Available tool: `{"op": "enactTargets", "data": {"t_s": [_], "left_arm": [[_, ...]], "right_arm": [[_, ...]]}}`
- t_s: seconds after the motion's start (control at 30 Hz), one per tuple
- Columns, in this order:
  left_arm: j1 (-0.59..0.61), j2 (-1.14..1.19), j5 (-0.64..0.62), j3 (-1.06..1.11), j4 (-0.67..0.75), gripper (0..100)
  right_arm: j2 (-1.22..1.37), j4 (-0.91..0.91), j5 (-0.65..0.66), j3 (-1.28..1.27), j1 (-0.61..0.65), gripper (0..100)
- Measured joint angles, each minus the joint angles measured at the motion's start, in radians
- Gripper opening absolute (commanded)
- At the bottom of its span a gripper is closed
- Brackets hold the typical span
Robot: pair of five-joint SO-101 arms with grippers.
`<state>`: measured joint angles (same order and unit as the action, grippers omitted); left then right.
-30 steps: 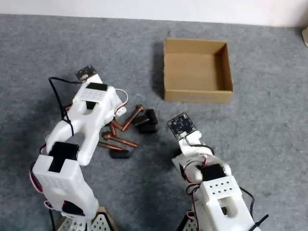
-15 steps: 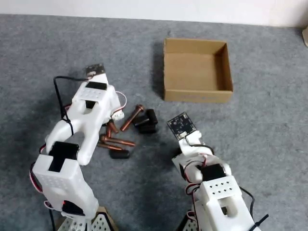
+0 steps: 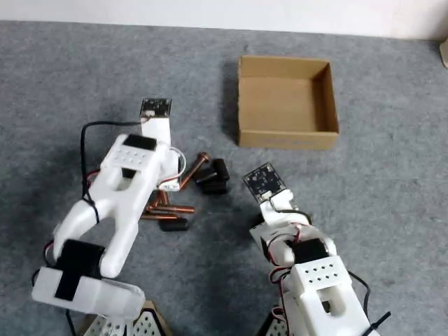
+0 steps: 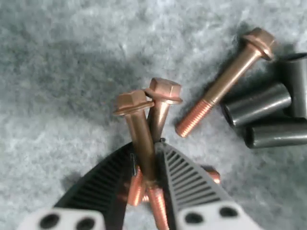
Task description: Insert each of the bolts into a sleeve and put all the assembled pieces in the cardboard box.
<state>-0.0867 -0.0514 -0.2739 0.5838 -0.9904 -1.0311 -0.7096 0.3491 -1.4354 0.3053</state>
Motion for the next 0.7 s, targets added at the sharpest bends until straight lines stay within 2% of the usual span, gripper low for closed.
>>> {"op": "enactTargets", "data": {"t_s": [0.23,0.7], "left_arm": [[0.0,-0.012,0.02,0.035,0.043,28],[0.006,-0.02,0.018,0.038,0.044,26]], "right_arm": [[0.0,0.0,0.0,0.0,0.0,0.5],[0.0,0.0,0.0,-0.015,0.0,0.5]]}}
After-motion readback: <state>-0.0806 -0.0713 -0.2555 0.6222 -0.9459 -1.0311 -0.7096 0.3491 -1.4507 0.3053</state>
